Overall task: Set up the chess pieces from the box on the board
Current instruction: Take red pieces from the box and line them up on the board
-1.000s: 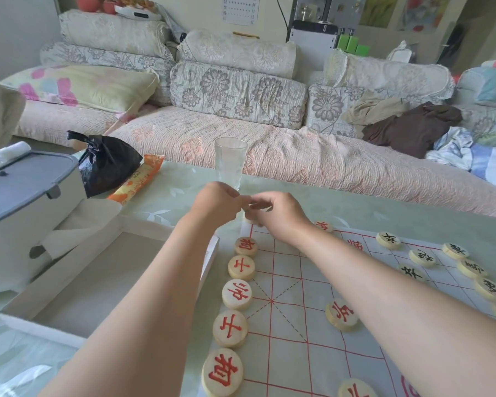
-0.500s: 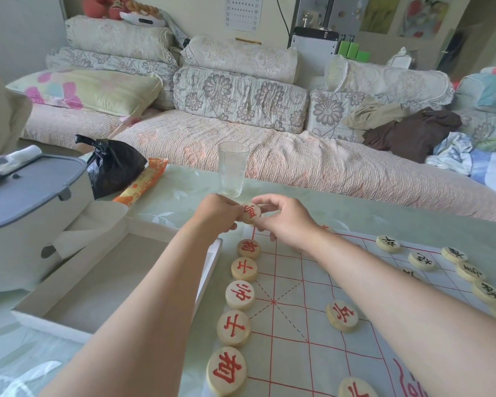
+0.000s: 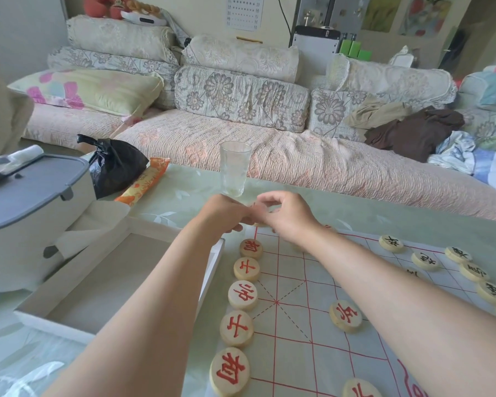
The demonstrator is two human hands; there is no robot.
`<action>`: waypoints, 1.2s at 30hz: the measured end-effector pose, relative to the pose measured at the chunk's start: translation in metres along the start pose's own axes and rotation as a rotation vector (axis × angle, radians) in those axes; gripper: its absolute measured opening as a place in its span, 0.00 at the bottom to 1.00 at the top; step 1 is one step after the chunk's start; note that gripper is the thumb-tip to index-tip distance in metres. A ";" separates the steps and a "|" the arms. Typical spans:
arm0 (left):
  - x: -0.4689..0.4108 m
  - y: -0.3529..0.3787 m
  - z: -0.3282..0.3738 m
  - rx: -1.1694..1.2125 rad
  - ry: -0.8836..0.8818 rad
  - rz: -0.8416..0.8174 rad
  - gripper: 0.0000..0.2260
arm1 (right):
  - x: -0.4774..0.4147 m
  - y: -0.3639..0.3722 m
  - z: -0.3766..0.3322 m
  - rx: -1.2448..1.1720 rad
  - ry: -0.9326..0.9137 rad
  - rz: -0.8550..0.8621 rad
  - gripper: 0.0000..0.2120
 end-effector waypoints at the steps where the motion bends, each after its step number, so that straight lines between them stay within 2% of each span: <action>1: -0.001 0.000 -0.001 -0.108 0.022 0.018 0.08 | 0.001 0.001 0.004 0.023 0.012 -0.021 0.26; 3: -0.002 -0.002 -0.005 -0.333 0.086 0.058 0.05 | 0.003 0.002 0.013 0.071 0.031 -0.069 0.23; 5: -0.003 -0.002 -0.009 -0.418 0.127 0.058 0.11 | 0.006 0.004 0.021 0.114 0.031 -0.101 0.18; 11: -0.006 0.003 -0.014 -0.482 0.157 -0.023 0.12 | 0.008 0.010 0.026 0.213 -0.035 -0.140 0.17; 15: -0.007 0.007 -0.013 -0.535 0.196 -0.018 0.13 | 0.008 0.005 0.024 0.306 -0.055 -0.095 0.17; 19: -0.009 0.006 -0.016 -0.528 0.194 -0.006 0.14 | 0.010 0.004 0.023 0.362 -0.040 -0.111 0.11; 25: -0.011 0.003 -0.016 -0.545 0.199 -0.029 0.13 | 0.013 0.010 0.017 0.390 -0.055 -0.136 0.08; 28: -0.014 0.003 -0.018 -0.534 0.184 -0.012 0.13 | 0.006 0.003 0.021 0.350 -0.006 -0.050 0.03; 31: -0.018 0.005 -0.017 -0.494 0.178 0.011 0.16 | -0.007 -0.003 0.026 0.381 0.030 0.022 0.03; 36: -0.024 0.012 -0.011 -0.492 0.189 0.005 0.22 | -0.032 0.005 0.024 0.450 0.123 -0.073 0.22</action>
Point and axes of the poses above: each hand's wrist, its own x-axis away from the middle knuckle, its own y-axis out of the palm, z = x × y, the point moved 3 cm from there along -x, towards the middle knuckle, and after that the axes turned 8 degrees about x, right-handed, at the moved point
